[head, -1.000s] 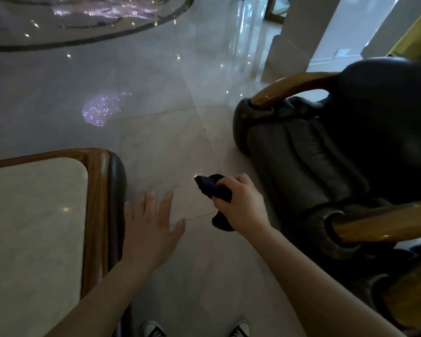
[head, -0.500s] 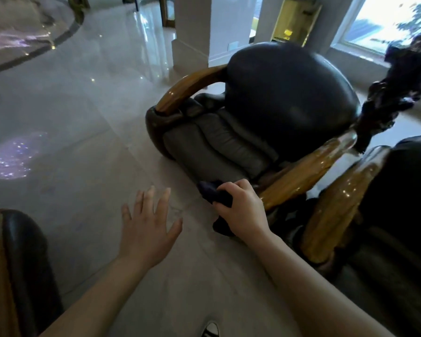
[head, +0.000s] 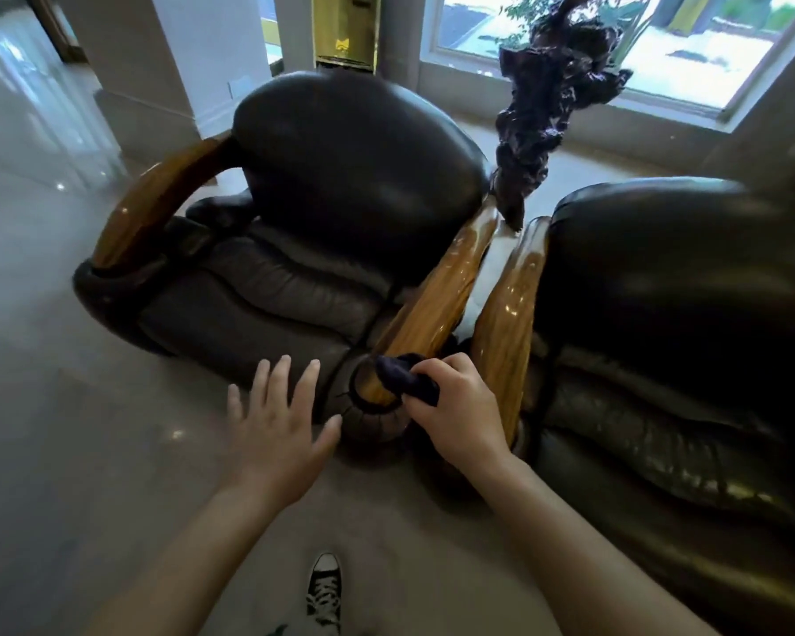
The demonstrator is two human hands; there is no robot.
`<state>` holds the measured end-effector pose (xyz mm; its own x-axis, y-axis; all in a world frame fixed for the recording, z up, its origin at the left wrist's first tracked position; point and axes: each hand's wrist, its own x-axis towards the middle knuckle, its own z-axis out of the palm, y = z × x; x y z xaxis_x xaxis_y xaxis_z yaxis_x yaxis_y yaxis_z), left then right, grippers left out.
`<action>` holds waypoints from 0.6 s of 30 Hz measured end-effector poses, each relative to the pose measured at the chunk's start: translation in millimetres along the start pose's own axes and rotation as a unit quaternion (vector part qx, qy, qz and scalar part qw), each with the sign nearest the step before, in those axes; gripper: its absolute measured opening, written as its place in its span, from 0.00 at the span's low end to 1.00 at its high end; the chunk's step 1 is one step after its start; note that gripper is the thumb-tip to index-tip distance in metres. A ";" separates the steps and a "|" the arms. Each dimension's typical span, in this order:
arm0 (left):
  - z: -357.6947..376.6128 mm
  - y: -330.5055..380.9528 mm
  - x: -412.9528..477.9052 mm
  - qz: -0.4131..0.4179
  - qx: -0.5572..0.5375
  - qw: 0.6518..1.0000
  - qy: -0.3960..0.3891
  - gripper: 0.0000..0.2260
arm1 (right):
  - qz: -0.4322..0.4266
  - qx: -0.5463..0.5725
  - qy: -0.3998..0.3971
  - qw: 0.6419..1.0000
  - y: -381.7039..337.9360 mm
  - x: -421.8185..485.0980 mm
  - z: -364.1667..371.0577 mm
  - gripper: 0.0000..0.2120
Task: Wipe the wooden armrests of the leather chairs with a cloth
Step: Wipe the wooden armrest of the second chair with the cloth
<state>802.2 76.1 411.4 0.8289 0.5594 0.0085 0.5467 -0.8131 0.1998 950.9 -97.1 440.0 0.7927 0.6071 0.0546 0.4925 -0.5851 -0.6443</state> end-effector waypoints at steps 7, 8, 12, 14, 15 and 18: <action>7.6 3.0 73.0 0.084 -0.008 0.996 -0.025 0.34 | 0.068 -0.010 0.040 0.997 13.7 29.7 1.0 0.15; 7.9 3.7 82.5 0.097 -0.009 0.995 -0.027 0.34 | 0.076 -0.011 0.045 0.996 14.9 33.2 3.2 0.15; 11.6 8.5 116.7 0.139 -0.003 0.989 -0.039 0.33 | 0.107 -0.008 0.064 0.992 21.9 43.2 8.8 0.15; 16.5 11.8 132.1 0.151 0.003 0.987 -0.047 0.34 | 0.121 -0.008 0.070 0.990 28.7 48.2 8.4 0.15; 19.1 14.1 139.0 0.156 0.006 0.986 -0.051 0.34 | 0.127 -0.006 0.073 0.989 33.0 51.2 7.3 0.15; 30.6 27.1 162.2 0.169 0.013 0.983 -0.065 0.35 | 0.137 -0.001 0.088 0.987 53.4 64.5 1.3 0.14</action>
<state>955.1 139.9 388.2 0.9712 0.2316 -0.0559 0.2380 -0.9539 0.1828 1027.9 -88.5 408.2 0.9463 0.3232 0.0091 0.2507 -0.7157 -0.6518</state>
